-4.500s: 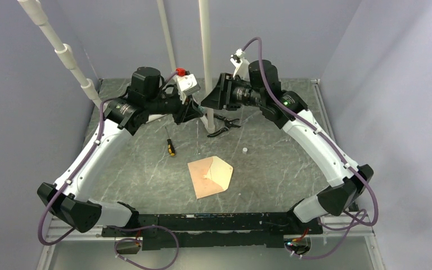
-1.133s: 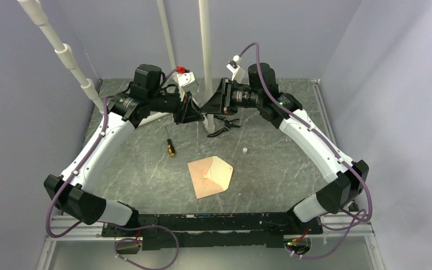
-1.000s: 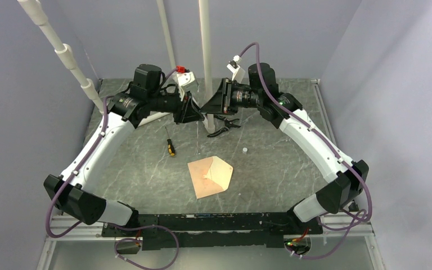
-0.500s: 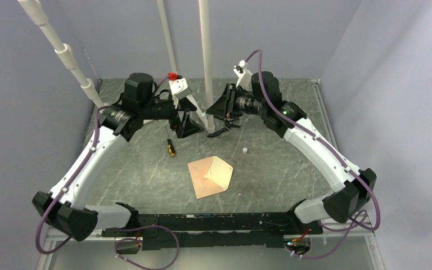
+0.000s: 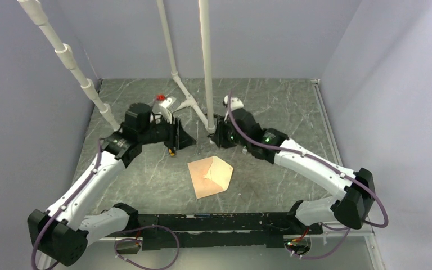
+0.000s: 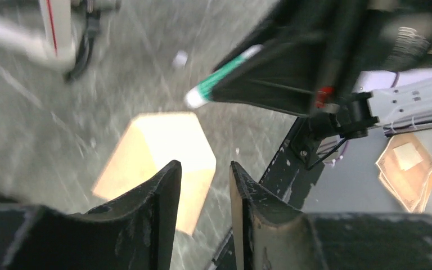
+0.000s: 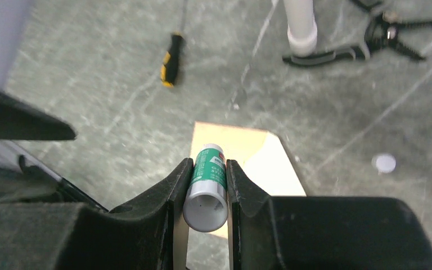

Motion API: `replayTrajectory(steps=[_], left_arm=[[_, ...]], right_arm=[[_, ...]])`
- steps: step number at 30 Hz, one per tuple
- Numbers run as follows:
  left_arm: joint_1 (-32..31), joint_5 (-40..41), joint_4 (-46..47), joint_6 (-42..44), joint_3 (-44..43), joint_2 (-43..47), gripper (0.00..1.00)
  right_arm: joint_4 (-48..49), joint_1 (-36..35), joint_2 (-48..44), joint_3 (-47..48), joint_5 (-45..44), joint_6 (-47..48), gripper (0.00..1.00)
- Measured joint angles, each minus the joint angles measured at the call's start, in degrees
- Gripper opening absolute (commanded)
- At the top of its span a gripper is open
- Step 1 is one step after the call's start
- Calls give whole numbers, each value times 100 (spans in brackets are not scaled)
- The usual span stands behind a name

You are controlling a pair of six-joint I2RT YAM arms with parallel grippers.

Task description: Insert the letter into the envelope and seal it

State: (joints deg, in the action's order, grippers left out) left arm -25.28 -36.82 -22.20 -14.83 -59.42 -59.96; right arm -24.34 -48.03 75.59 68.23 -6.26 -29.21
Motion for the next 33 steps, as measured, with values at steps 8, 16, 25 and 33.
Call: replayTrajectory(steps=[8,16,25,33], left_arm=[[382,348,400,-1742,1576,-632,11],[560,-57,1012,-2356,1655,-2118,3],[551,-144,1709,-2798,1937,-2621,2],[472,-162,2221,-2964,2118,-3012,2]], right_arm=[[-94,-1113,511,-608,-1067,-601,0],[188,-1810,1453,-713,-1510,-885,0],[544,-1888,1834,-907,-1641,-1056,0],[595,-1888,2243,-905,-1735,-1110,0]])
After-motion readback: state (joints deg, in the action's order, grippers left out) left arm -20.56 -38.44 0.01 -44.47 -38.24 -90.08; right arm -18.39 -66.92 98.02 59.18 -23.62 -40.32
